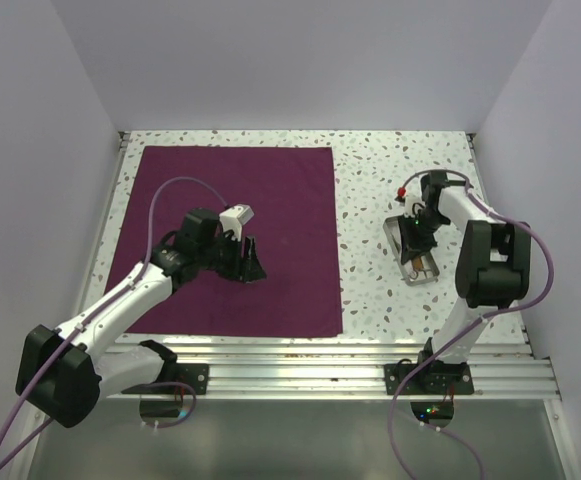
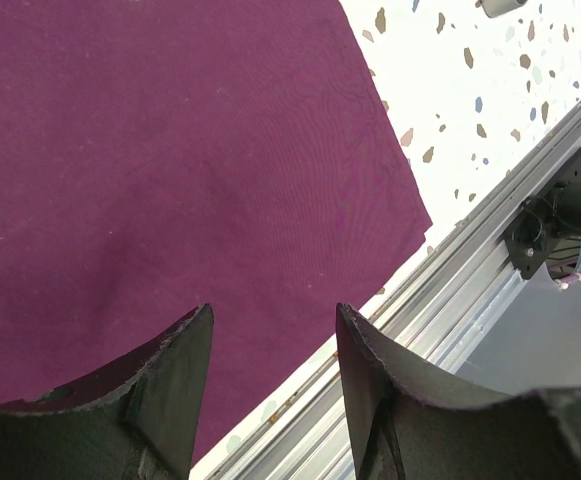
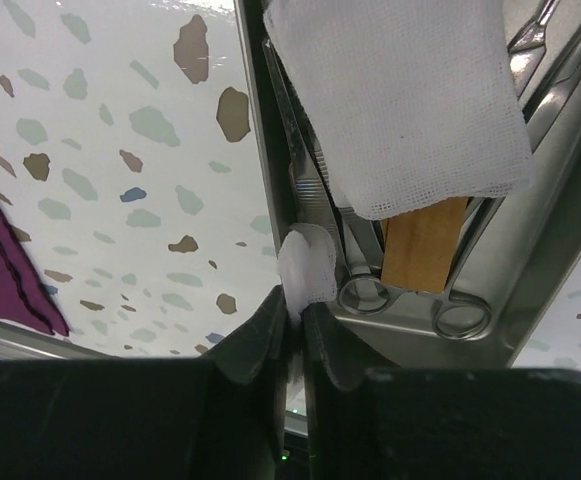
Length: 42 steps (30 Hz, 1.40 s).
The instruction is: Prepare the surgical pack
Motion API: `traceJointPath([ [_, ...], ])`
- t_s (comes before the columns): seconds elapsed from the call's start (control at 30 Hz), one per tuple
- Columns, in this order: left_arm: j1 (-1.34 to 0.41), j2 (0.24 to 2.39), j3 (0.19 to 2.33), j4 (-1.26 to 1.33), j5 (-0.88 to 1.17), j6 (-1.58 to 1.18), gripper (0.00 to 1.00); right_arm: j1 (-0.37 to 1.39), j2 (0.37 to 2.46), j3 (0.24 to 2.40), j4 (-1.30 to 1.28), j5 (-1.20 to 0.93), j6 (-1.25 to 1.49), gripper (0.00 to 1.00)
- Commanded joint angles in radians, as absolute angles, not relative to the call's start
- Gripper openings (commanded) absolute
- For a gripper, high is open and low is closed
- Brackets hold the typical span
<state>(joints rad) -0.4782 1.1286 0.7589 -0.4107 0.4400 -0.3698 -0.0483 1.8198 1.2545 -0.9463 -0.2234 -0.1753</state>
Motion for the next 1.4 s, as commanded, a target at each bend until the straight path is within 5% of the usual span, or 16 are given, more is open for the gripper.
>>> traceJointPath([
  [0.0, -0.471, 1.123, 0.776, -0.391, 0.462, -0.344, 0.56, -0.06, 1.839, 1.281, -0.934, -0.18, -0.169, 0.16],
  [0.2, -0.469, 1.129, 0.782, -0.393, 0.469, -0.348, 0.56, -0.066, 1.798, 1.313, -0.928, -0.004, -0.117, 0.49],
  [0.53, -0.463, 1.147, 0.807, -0.426, 0.431, -0.347, 0.56, -0.071, 1.805, 1.393, -0.951, 0.198, -0.034, 0.63],
  [0.6, -0.459, 1.144, 0.825, -0.454, 0.407, -0.348, 0.56, -0.071, 1.859, 1.428, -0.956, 0.184, -0.026, 0.61],
  [0.77, -0.454, 1.12, 0.876, -0.544, 0.327, -0.359, 0.57, -0.069, 1.988, 1.499, -0.936, 0.138, 0.02, 0.39],
  [1.0, -0.439, 1.088, 0.959, -0.673, 0.08, -0.406, 0.58, -0.071, 2.019, 1.46, -0.882, 0.143, 0.006, 0.37],
  [1.2, -0.422, 1.065, 0.999, -0.733, -0.029, -0.437, 0.59, -0.069, 2.02, 1.491, -0.9, 0.141, 0.054, 0.08],
  [1.37, -0.416, 1.083, 1.019, -0.765, -0.064, -0.452, 0.6, -0.069, 1.985, 1.531, -0.949, 0.121, 0.095, 0.0],
])
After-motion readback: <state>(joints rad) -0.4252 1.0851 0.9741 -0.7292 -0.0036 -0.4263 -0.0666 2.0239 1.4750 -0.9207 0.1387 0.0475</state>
